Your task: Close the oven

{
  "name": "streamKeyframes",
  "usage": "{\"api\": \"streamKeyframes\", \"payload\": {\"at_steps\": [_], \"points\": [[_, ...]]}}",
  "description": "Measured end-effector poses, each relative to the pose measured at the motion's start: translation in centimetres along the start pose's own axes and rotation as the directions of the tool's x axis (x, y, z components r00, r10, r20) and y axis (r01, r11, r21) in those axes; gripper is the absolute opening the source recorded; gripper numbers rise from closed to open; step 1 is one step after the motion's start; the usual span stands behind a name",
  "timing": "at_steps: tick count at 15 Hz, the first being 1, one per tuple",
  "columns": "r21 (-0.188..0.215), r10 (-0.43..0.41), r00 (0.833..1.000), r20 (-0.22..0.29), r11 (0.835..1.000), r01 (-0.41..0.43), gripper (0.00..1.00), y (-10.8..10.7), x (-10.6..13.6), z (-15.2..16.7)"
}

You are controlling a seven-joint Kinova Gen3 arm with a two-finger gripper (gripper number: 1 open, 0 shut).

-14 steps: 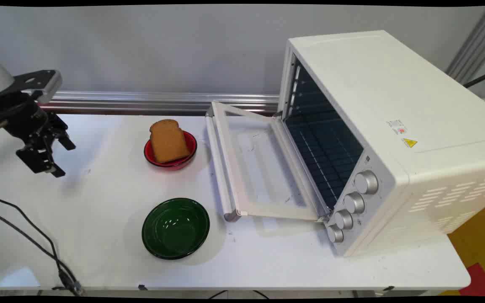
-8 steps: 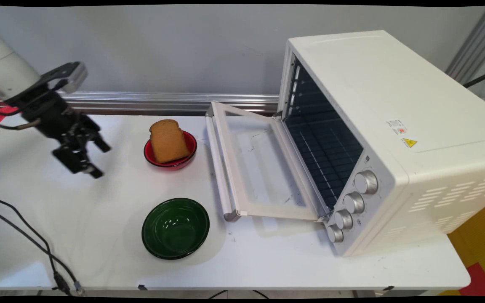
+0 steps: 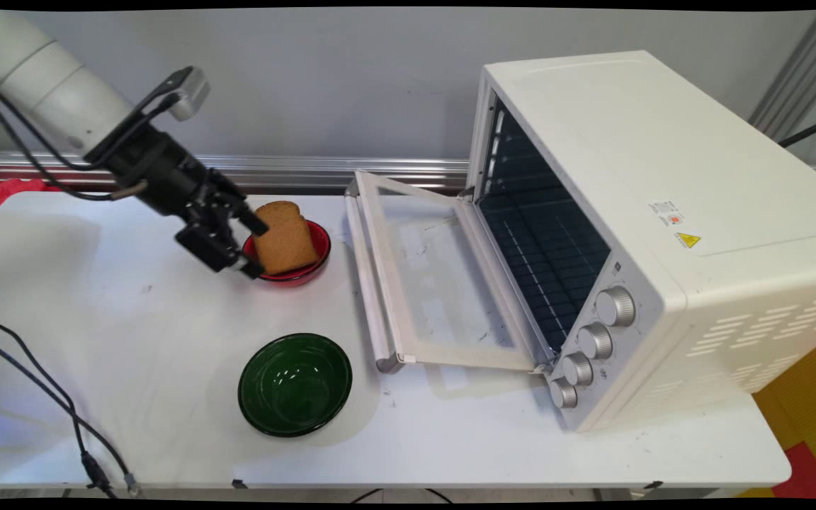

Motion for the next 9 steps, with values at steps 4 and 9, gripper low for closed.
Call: {"api": "streamKeyframes", "payload": {"at_steps": [4, 9], "points": [[0.047, 0.052, 0.998, -0.022, 0.998, -0.051, 0.0, -0.3, 1.2, 1.0], [0.072, 0.079, 0.997, -0.018, 0.994, -0.077, 0.0, -0.4, 1.6, 2.0]]}}
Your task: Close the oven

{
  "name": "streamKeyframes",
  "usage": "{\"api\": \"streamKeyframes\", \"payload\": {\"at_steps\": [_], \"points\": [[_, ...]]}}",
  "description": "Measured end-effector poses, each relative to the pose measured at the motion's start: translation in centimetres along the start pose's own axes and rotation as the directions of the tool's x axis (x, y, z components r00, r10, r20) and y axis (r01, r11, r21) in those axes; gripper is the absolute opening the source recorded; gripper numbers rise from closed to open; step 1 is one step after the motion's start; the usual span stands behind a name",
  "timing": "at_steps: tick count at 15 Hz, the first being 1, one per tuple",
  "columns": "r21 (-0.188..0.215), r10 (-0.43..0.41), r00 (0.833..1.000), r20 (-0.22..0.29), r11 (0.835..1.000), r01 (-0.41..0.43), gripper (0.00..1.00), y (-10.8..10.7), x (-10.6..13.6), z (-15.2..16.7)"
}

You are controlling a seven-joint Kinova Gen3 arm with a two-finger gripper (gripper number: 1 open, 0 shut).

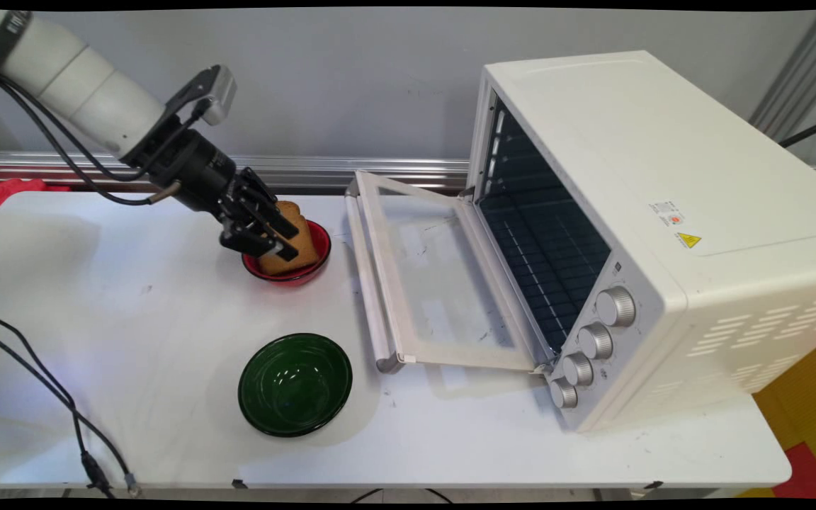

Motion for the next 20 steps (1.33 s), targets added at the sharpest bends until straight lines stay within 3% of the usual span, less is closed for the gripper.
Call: {"api": "streamKeyframes", "payload": {"at_steps": [7, 20], "points": [[0.025, 0.009, 1.0, 0.005, 1.0, -0.01, 0.0, -0.2, -0.7, 2.6], [0.026, 0.036, 0.997, -0.074, 0.999, -0.034, 0.0, -0.7, -3.3, 13.8]]}}
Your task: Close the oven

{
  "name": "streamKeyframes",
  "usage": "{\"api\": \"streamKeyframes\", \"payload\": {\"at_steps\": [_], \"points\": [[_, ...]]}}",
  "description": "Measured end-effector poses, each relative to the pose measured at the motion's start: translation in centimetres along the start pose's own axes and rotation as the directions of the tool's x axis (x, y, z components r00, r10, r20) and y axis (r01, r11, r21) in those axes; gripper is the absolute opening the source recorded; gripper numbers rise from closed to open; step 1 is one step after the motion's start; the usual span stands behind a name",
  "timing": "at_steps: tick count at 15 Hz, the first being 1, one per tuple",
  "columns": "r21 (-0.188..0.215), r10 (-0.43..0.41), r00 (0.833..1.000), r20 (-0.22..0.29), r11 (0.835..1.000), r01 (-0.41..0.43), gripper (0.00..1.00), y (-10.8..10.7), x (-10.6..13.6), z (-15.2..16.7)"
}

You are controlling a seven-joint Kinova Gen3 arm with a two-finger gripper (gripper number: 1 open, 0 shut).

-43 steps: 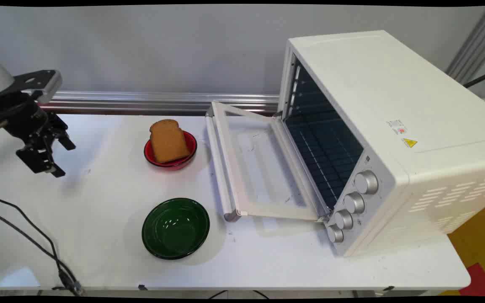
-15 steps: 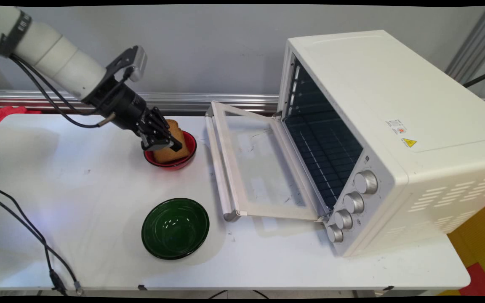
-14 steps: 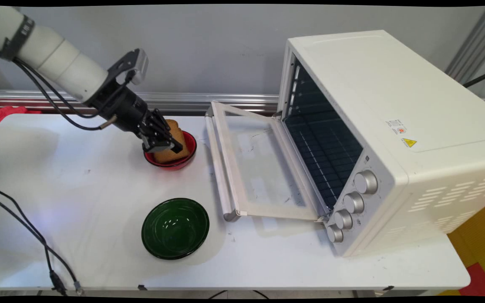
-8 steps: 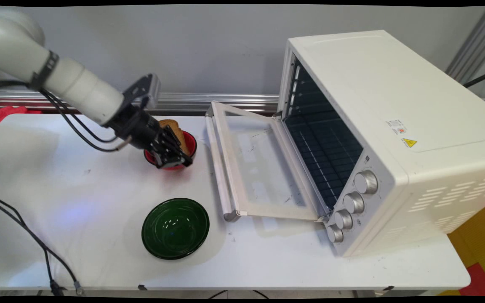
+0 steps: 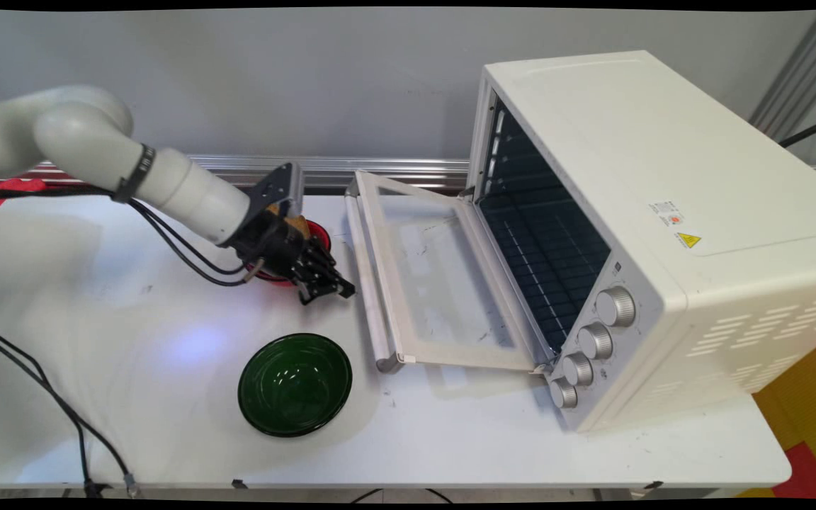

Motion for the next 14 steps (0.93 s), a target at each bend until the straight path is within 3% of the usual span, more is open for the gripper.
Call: {"api": "streamKeyframes", "payload": {"at_steps": [7, 14], "points": [[0.005, -0.021, 0.998, -0.058, 1.0, 0.022, 0.0, -0.5, 0.1, 2.8], [-0.003, -0.029, 0.99, -0.138, 1.0, 0.029, 0.0, -1.1, 2.5, 2.3]]}}
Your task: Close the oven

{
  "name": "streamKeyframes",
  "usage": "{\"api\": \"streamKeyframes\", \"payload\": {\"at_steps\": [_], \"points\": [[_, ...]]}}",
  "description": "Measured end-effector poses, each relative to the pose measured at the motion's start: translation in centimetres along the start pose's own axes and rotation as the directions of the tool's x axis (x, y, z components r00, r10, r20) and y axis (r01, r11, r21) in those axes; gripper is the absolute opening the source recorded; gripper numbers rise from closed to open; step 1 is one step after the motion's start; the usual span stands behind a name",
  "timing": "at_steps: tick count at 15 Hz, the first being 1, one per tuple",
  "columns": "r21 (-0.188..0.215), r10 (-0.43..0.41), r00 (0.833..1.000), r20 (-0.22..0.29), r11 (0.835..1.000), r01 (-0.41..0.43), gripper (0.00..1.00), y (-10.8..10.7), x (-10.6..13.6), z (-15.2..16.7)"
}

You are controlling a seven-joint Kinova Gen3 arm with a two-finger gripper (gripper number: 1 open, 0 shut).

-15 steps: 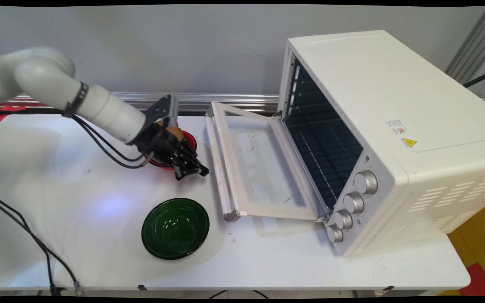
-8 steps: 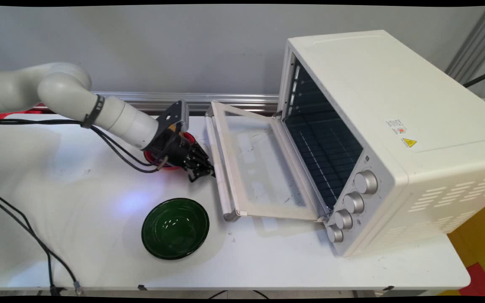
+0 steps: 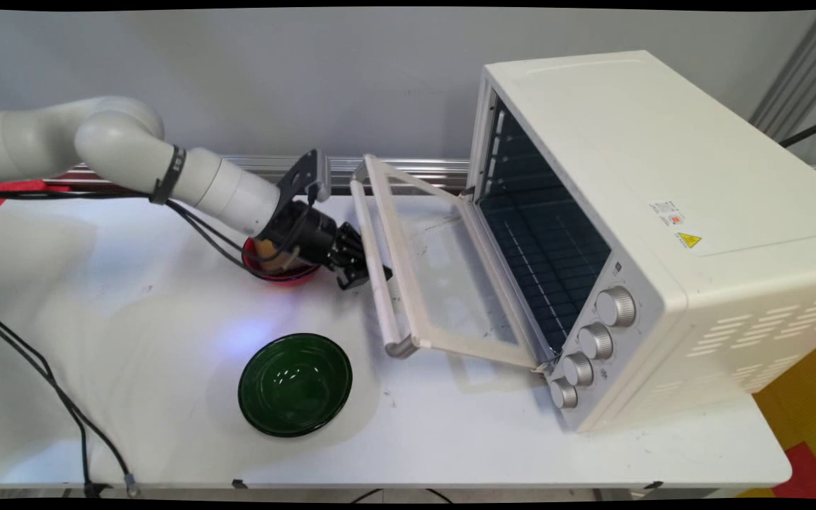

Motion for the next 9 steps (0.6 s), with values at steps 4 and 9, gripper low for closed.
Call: {"api": "streamKeyframes", "payload": {"at_steps": [4, 9], "points": [[-0.008, 0.004, 0.999, -0.052, 1.0, -0.004, 0.0, -0.2, 2.7, -1.1], [-0.014, -0.003, 0.994, -0.112, 1.0, 0.002, 0.0, -0.4, 6.3, -2.3]]}}
